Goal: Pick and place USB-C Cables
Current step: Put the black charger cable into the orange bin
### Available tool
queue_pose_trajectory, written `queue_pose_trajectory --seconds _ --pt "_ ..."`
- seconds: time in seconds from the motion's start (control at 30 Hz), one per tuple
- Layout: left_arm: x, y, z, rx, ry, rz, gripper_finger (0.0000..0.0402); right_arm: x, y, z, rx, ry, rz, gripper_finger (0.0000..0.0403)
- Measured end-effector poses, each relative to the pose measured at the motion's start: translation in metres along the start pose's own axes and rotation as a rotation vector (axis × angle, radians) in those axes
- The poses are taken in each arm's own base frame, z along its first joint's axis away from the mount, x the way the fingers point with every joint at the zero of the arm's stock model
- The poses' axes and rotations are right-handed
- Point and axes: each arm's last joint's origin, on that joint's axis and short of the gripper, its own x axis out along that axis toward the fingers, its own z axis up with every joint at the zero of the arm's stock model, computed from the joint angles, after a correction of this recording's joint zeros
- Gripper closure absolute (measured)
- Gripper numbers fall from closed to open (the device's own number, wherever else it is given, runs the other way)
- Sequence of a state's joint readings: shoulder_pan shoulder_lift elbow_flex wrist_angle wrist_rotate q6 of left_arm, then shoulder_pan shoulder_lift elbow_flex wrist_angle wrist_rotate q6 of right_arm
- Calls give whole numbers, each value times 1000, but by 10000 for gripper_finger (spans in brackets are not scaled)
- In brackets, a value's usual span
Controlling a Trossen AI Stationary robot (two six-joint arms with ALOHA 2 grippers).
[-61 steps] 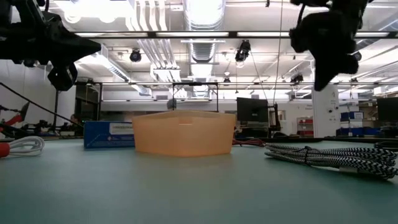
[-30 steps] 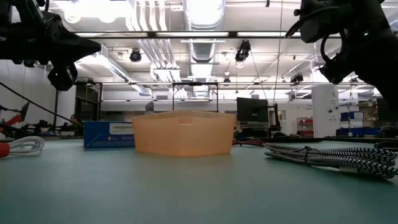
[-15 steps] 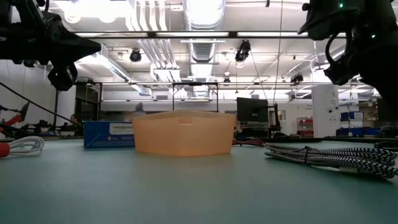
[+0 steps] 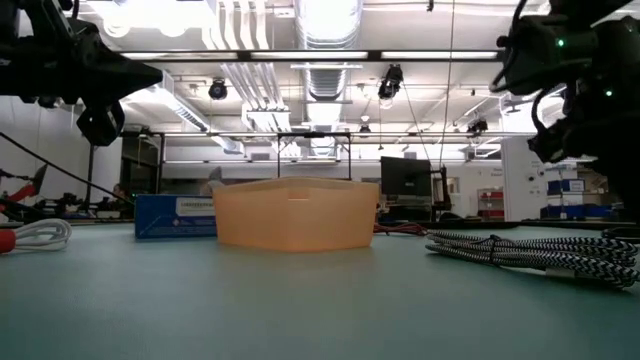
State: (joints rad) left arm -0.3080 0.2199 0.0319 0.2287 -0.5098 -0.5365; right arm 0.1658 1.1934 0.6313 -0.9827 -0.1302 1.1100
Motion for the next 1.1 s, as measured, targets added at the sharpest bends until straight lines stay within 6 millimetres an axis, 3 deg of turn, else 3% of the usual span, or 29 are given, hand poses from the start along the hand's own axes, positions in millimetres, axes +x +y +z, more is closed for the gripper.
queue_pose_trajectory --seconds 0.33,0.57,1.1 --pt "0 0 0 0 0 0 402 21 -8 -1 26 -6 15 188" --pt "0 0 0 0 0 0 402 25 -10 -1 42 -7 18 197" --pt "0 0 0 1 1 0 402 25 -8 0 107 -10 46 328"
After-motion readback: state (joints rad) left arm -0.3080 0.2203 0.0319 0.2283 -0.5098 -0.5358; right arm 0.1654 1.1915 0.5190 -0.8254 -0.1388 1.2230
